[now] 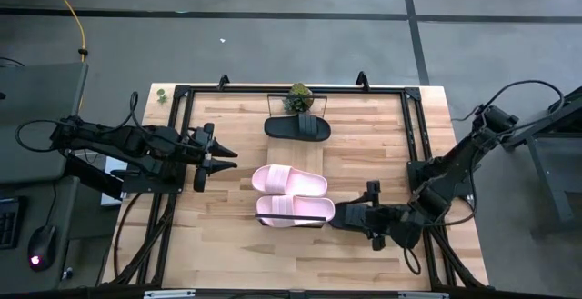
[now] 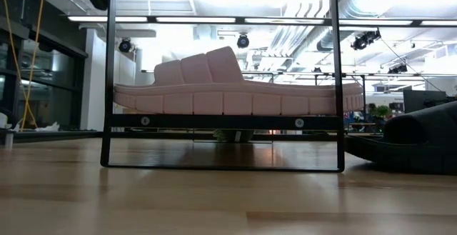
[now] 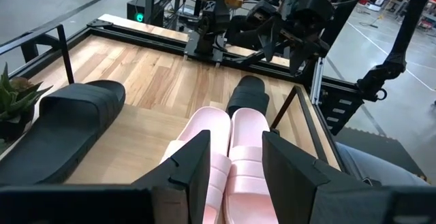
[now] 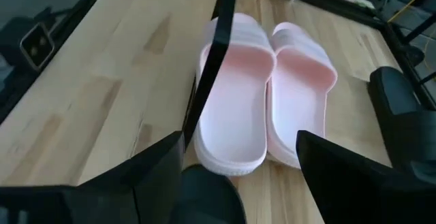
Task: Pick and place slides into the shelf
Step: Put the black slide on the shelf
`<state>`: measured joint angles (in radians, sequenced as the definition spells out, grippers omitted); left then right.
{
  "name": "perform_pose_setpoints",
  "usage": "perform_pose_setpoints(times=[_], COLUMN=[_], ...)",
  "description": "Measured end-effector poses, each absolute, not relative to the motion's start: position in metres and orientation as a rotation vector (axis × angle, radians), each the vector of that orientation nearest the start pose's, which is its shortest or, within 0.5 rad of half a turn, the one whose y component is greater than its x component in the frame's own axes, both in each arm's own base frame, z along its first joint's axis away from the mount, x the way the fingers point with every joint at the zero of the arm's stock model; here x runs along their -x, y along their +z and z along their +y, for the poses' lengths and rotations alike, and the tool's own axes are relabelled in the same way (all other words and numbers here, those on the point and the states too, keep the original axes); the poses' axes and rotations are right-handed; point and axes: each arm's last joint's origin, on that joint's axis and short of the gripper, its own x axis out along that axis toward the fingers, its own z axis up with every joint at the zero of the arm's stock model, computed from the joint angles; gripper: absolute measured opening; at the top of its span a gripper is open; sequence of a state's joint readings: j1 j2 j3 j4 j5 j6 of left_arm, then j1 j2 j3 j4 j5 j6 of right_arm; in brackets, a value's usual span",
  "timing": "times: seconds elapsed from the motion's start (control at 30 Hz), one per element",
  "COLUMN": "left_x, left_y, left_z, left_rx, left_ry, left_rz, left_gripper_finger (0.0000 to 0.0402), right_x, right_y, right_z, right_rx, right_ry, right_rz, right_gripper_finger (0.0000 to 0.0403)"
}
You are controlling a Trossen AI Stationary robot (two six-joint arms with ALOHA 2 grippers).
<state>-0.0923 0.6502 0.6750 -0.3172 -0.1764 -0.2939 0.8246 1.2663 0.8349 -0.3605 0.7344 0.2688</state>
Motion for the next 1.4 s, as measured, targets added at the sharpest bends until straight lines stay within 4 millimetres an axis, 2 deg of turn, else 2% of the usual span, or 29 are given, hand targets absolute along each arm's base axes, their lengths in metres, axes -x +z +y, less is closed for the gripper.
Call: perform_pose_setpoints(times=[0.8,1.4], left_x=[-0.145,-0.144], left_y=[0.298,0.296], left_z=[-0.008,-0.008], left_rx=[0.252,0.270], left_ry=[0.132,0.138], left_rz=[0.310,0.330], left_gripper_finger=[0.0117,0.0117], right_x=[-0.151,-0.160], right_y=[0.223,0.170], right_z=[0.173,0.190], right_rx=[0.410,0.515], right_ry=[0.049,-0.003], right_rz=[0.805,1.007], right_gripper_finger=[0.0275,0.0275])
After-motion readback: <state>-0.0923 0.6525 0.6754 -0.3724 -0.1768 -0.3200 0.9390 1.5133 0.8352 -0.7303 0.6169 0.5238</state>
